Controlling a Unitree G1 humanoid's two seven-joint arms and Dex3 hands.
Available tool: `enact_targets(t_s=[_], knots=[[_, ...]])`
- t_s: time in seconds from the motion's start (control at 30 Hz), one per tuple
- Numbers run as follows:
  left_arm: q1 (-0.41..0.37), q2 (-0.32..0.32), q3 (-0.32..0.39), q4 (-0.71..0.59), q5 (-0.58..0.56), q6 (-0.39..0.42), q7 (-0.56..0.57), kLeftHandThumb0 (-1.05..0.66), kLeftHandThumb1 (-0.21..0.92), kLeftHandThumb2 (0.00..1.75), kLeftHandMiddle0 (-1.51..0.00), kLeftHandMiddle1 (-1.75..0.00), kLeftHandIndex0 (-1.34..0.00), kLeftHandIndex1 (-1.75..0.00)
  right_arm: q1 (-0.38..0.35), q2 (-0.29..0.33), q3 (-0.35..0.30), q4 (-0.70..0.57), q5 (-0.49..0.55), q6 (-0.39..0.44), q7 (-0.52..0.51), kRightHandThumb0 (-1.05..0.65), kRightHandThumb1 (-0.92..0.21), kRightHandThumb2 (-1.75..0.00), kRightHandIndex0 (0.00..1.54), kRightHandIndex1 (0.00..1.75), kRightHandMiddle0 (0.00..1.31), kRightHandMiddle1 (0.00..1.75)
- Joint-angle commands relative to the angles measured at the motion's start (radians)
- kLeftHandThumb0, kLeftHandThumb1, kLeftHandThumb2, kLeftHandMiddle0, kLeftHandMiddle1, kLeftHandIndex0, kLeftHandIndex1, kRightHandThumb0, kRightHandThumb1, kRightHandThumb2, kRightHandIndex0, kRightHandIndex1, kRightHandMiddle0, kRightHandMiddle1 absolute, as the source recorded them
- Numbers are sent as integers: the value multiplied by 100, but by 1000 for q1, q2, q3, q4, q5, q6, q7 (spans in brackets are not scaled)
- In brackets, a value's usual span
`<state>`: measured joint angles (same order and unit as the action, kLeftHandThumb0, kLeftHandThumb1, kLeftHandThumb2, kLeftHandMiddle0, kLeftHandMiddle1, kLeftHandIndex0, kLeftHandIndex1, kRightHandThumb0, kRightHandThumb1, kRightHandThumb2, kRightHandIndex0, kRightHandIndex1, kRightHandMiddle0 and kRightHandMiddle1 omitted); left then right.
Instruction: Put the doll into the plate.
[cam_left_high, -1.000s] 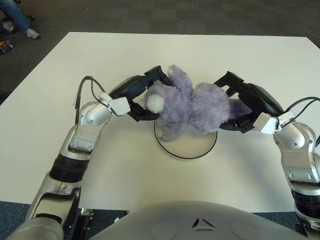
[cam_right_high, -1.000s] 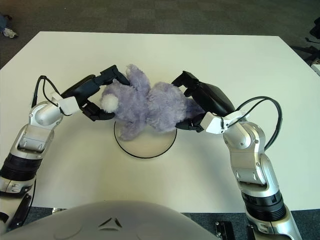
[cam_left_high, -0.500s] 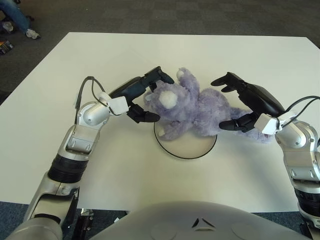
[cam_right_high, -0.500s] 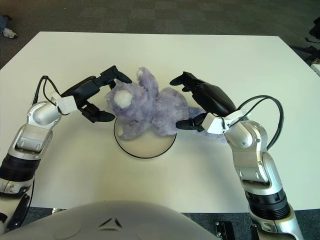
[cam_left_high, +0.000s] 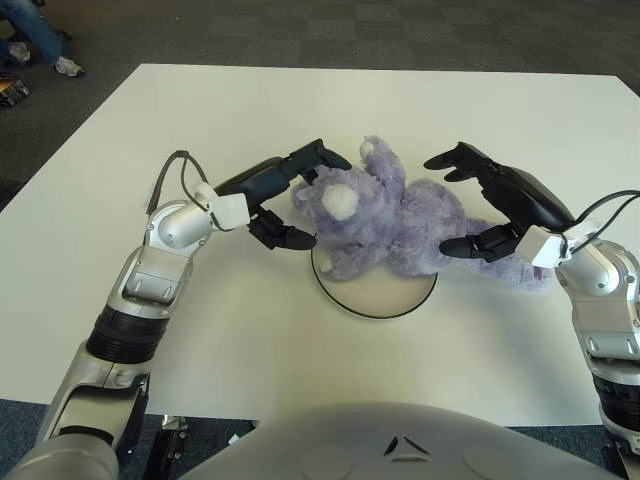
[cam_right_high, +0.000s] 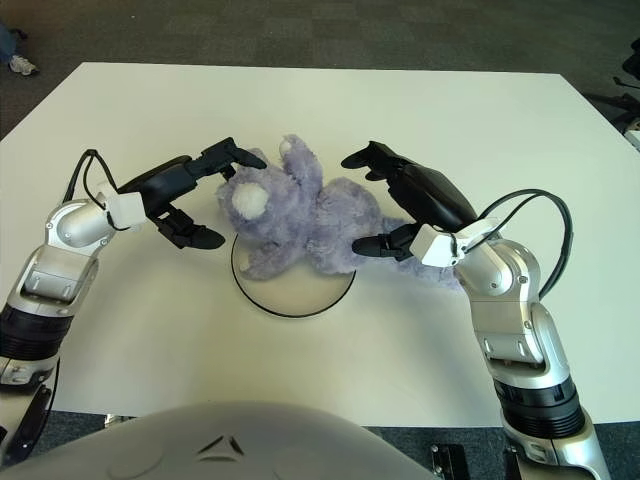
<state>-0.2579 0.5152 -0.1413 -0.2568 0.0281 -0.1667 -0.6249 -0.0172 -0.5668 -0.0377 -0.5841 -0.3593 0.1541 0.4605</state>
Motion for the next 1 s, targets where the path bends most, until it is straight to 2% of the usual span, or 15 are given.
enact_targets(t_s=[0.0, 0.13, 0.2, 0.3, 0.33, 0.37, 0.4, 0.43, 0.5, 0.67, 0.87, 0.97], knots=[[-22, 6, 0, 25, -31, -42, -33, -97, 72, 50, -11, -82, 0, -86, 9, -4, -25, -16, 32, 1, 8, -79, -41, -77, 21, 105, 0, 91], [-23, 0, 2, 37, -53, -56, -43, -99, 76, 45, -12, -70, 0, -82, 16, -10, -34, -26, 44, 8, 15, -79, -41, -77, 24, 116, 0, 91], [-23, -4, 3, 41, -64, -55, -46, -100, 80, 40, -13, -63, 0, -78, 19, -14, -41, -36, 50, 16, 21, -78, -39, -78, 30, 128, 0, 89], [-20, -10, 7, 41, -69, -48, -39, -101, 83, 38, -15, -61, 0, -76, 19, -18, -50, -52, 62, 38, 37, -77, -38, -79, 36, 141, 0, 87], [-18, -13, 9, 40, -70, -44, -33, -102, 84, 36, -15, -75, 0, -76, 18, -20, -54, -60, 67, 50, 45, -77, -38, -79, 40, 146, 0, 86], [-12, -26, 18, 42, -59, -59, -6, -102, 87, 34, -11, -99, 0, -76, 13, -20, -67, -78, 95, 85, 66, -76, -37, -79, 45, 154, 0, 84], [-8, -35, 24, 45, -51, -71, 13, -103, 89, 40, -9, -120, 0, -76, 9, -20, -76, -91, 116, 112, 80, -73, -35, -81, 57, 161, 0, 83], [-6, -41, 27, 46, -45, -80, 24, -104, 90, 44, -8, -134, 0, -77, 7, -20, -82, -99, 129, 129, 89, -71, -33, -82, 65, 166, 0, 82], [-3, -53, 38, 59, -43, -107, 43, -104, 91, 51, -6, -141, 0, -77, -1, -17, -97, -114, 161, 166, 102, -69, -31, -83, 73, 170, 0, 82], [2, -74, 64, 79, -81, -124, 58, -105, 92, 60, -11, -106, 0, -85, -8, -15, -136, -138, 212, 212, 106, -62, -26, -88, 90, 174, 0, 85], [12, -111, 91, 79, -122, -74, 89, -102, 92, 58, -9, -79, 0, -88, -22, -29, -196, -140, 281, 251, 114, -60, -23, -91, 100, 175, 0, 89], [10, -151, 115, 95, -108, -78, 157, -99, 92, 55, -8, -74, 0, -90, -40, -28, -210, -132, 296, 262, 99, -58, -21, -93, 100, 175, 0, 94]])
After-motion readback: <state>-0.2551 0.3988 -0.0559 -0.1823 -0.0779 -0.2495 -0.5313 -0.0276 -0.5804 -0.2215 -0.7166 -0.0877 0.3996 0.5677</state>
